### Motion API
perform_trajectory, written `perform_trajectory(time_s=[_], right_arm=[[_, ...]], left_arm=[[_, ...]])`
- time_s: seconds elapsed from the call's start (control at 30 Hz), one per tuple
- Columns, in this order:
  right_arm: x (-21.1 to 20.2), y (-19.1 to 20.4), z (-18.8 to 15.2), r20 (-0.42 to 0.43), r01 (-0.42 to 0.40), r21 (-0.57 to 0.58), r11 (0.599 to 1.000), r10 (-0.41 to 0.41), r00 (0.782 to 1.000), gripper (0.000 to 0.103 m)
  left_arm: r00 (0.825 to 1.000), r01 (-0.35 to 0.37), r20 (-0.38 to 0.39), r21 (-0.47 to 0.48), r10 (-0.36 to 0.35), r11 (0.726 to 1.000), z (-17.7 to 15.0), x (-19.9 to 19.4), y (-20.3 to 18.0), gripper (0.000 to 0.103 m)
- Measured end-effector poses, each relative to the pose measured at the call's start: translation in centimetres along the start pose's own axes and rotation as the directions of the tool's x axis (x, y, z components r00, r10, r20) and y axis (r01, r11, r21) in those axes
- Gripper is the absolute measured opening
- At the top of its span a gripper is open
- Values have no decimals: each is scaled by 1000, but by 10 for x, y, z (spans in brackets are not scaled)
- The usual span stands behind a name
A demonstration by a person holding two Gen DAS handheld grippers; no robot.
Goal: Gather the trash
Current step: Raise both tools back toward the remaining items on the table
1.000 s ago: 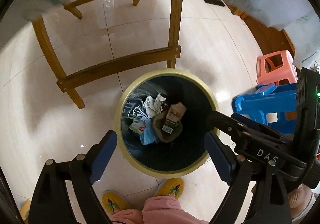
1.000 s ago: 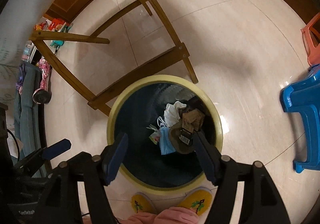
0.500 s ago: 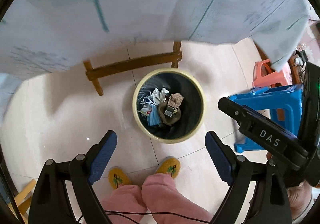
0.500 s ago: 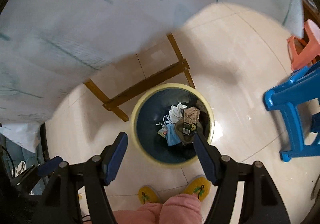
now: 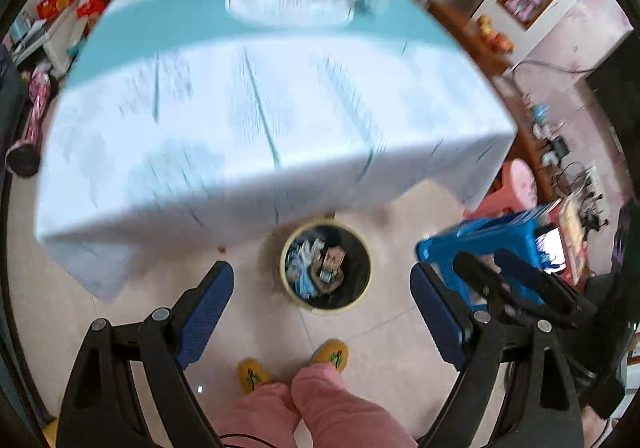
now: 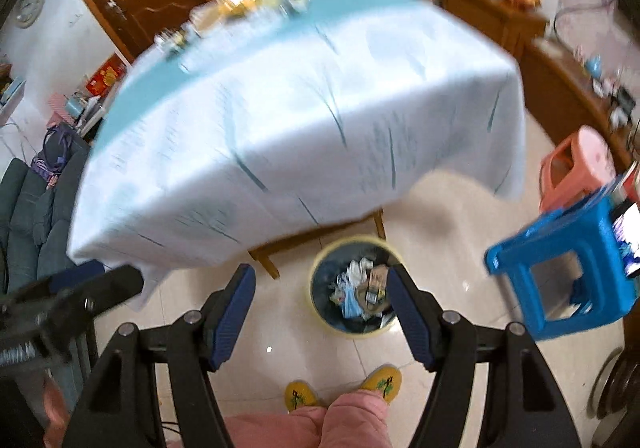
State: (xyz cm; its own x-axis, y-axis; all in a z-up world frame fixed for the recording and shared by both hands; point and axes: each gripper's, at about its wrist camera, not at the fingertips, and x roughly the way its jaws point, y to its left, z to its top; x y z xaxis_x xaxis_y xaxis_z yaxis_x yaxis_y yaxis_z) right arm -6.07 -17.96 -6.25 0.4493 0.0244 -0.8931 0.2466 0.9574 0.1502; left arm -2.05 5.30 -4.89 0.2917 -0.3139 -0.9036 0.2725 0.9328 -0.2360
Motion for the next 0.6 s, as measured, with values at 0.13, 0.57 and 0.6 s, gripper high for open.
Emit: perform_trajectory(time_s=[0.13,0.57,0.6], right_arm=[[-41,22,15,60,14,-41,999,-11,998,68],[-95,81,57,188,43,-131,990,-18,982,68],[-97,85,60,198,42,-135,990,-15,980,68]], left_arm=[[995,-11,95,24,9,1000,21,-42,2,89],[954,5,300,-7,-3,1000,67,-119,37,89],[951,2,308,-3,-1,1000,68,-121,38,89]])
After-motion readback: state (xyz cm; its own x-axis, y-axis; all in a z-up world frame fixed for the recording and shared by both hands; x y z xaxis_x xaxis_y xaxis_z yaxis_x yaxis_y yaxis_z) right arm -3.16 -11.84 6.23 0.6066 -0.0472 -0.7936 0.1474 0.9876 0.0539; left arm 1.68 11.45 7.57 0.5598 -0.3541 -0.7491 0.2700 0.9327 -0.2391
